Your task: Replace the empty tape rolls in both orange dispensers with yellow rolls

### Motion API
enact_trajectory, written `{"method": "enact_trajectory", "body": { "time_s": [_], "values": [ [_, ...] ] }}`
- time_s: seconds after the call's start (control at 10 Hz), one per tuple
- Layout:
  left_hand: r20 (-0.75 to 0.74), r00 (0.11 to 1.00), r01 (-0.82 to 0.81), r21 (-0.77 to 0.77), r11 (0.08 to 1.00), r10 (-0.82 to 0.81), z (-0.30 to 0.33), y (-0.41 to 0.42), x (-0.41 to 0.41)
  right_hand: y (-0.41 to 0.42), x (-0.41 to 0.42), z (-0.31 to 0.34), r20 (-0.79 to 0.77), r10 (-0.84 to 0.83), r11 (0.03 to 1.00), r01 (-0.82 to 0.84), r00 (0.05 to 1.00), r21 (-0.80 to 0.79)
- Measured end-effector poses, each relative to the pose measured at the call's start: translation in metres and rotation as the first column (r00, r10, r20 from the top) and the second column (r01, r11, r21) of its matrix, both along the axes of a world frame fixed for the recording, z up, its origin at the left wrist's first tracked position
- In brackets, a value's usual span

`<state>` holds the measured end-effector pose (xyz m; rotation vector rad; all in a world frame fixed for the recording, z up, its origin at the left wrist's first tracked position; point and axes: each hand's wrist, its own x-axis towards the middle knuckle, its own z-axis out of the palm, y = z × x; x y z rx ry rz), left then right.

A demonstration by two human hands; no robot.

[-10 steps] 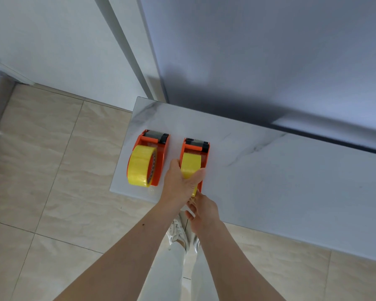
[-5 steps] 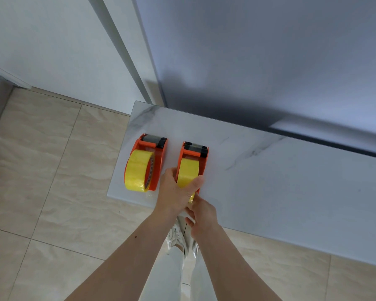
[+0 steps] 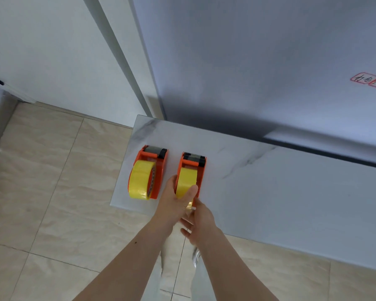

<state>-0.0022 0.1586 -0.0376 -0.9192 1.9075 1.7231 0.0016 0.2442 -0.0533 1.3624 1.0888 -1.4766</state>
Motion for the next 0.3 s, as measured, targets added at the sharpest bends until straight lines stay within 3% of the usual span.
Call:
{"method": "enact_trajectory", "body": {
  "time_s": [0.3],
  "values": [
    [0.094, 0.986, 0.134, 0.054, 0.99, -0.139, 0.006, -0.01, 0.008, 0.004, 0.025, 0.007, 0.069, -0.083, 0.992, 0.076, 0.994, 0.098]
  ]
}}
